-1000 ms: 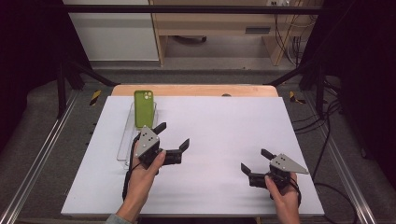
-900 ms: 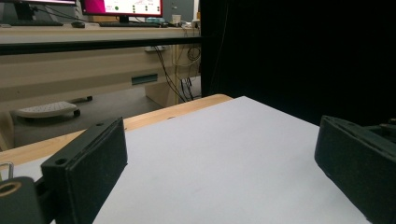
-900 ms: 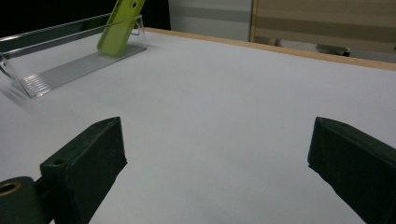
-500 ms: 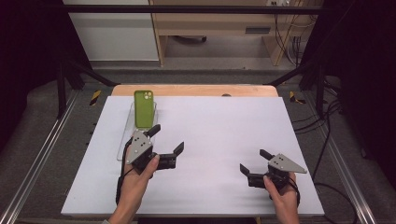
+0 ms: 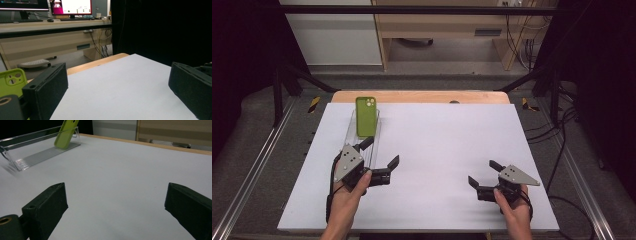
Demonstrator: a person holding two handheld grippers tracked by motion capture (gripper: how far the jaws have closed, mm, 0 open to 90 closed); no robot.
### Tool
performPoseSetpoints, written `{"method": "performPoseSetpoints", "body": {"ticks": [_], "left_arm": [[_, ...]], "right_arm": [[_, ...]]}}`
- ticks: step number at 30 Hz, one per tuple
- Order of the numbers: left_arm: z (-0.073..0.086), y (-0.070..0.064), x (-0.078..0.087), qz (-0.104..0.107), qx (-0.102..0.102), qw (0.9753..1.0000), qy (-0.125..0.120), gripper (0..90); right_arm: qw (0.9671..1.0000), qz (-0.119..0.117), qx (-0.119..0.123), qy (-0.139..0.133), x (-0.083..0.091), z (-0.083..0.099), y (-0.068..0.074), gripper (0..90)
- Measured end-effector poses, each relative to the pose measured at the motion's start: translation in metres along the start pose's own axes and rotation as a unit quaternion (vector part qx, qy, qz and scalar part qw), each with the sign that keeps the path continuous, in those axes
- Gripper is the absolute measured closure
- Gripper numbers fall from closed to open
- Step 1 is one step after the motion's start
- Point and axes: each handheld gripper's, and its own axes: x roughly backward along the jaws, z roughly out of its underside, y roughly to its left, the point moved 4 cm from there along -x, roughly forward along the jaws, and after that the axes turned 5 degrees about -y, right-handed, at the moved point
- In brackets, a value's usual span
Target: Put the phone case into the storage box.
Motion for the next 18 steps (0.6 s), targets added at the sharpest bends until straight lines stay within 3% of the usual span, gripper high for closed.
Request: {"method": "performPoseSetpoints", "body": {"ticks": [18], "left_arm": [[-0.002, 0.021, 0.032, -0.021, -0.007, 0.9997, -0.006, 1.8]], "right_arm": [[1.0, -0.003, -0.001, 0.002, 0.0, 0.001, 0.0, 4.5]]}}
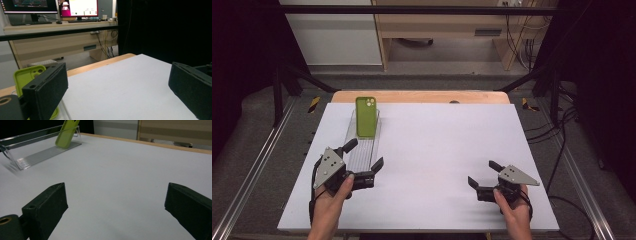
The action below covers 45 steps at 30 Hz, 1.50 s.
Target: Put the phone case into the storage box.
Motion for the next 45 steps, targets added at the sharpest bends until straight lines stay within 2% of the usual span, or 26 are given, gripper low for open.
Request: {"method": "performPoseSetpoints", "body": {"ticks": [18, 25, 33, 45], "left_arm": [[0.0, 0.024, 0.034, -0.033, -0.01, 0.9993, -0.012, 1.9], [0.004, 0.036, 0.043, -0.046, -0.015, 0.9988, -0.009, 1.9], [0.014, 0.047, 0.053, -0.062, -0.016, 0.9979, -0.002, 1.9], [0.027, 0.066, 0.066, -0.083, -0.008, 0.9965, -0.002, 2.1]], "right_arm": [[1.0, -0.006, 0.001, 0.004, -0.001, 0.001, 0.0, 4.6], [1.0, -0.005, 0.003, 0.004, -0.001, 0.001, 0.0, 4.6], [0.9998, 0.011, 0.019, -0.001, 0.001, 0.001, -0.003, 4.4], [0.9993, 0.009, 0.037, -0.003, 0.0, 0.002, -0.002, 4.3]]}}
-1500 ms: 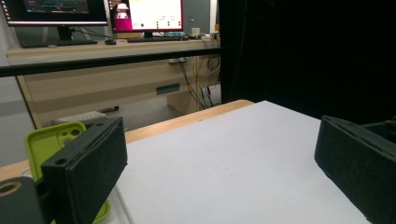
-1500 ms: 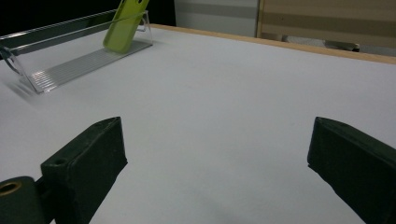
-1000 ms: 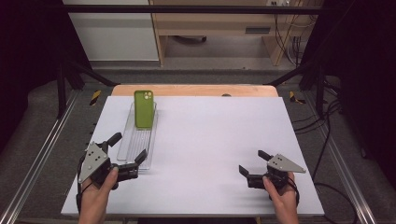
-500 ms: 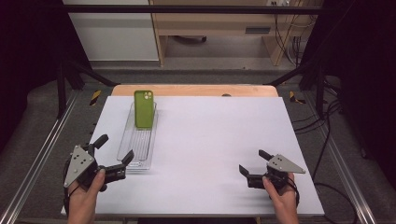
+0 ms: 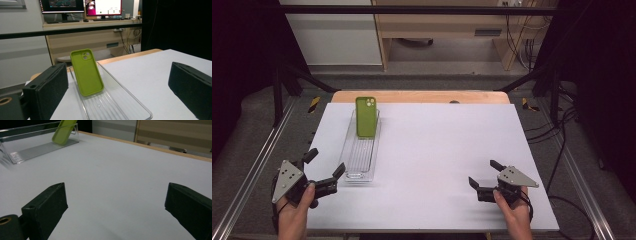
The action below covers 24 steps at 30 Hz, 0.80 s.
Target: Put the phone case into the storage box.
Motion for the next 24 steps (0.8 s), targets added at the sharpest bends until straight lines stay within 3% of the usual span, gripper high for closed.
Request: {"method": "performPoseSetpoints", "body": {"ticks": [24], "left_arm": [[0.025, 0.014, 0.007, -0.009, 0.004, 0.9999, 0.007, 2.7]], "right_arm": [[1.0, -0.003, -0.003, 0.003, 0.0, 0.001, -0.001, 4.3]]}}
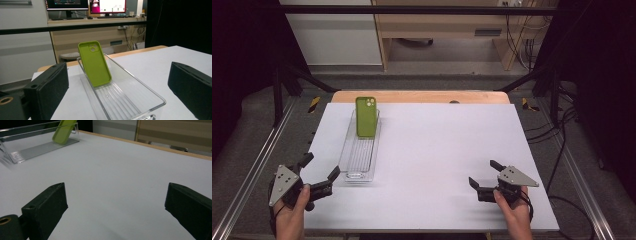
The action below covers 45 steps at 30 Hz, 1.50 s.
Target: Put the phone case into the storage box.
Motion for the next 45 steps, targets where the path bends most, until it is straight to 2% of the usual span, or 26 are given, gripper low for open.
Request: {"method": "performPoseSetpoints", "body": {"ticks": [6, 12, 25, 29, 34, 40, 45], "left_arm": [[0.009, 0.0, -0.002, 0.009, -0.002, 1.0, 0.004, 3.1], [0.018, 0.0, -0.006, 0.012, 0.007, 0.9999, 0.009, 3.7], [0.028, -0.004, -0.014, 0.022, 0.012, 0.9997, 0.007, 3.7], [0.033, -0.005, -0.016, 0.018, 0.017, 0.9997, 0.006, 3.6], [0.037, -0.006, -0.018, 0.018, 0.021, 0.9996, -0.002, 3.4], [0.038, -0.009, -0.018, 0.016, 0.01, 0.9997, -0.017, 3.2], [0.039, -0.016, -0.018, 0.017, -0.005, 0.9997, -0.019, 2.9]], "right_arm": [[1.0, 0.0, 0.0, 0.0, 0.0, 0.0, 0.0, 4.3], [1.0, 0.003, -0.002, -0.007, 0.0, -0.001, 0.001, 4.3], [0.9993, 0.008, 0.015, -0.034, -0.003, -0.003, 0.005, 4.0], [0.9987, 0.011, 0.024, -0.043, -0.002, -0.003, 0.004, 3.9], [0.9985, 0.017, 0.024, -0.046, -0.002, -0.003, 0.002, 3.5], [0.9974, 0.028, 0.033, -0.058, 0.0, -0.003, -0.002, 2.8], [0.9963, 0.043, 0.031, -0.068, 0.001, -0.003, -0.008, 2.3]]}}
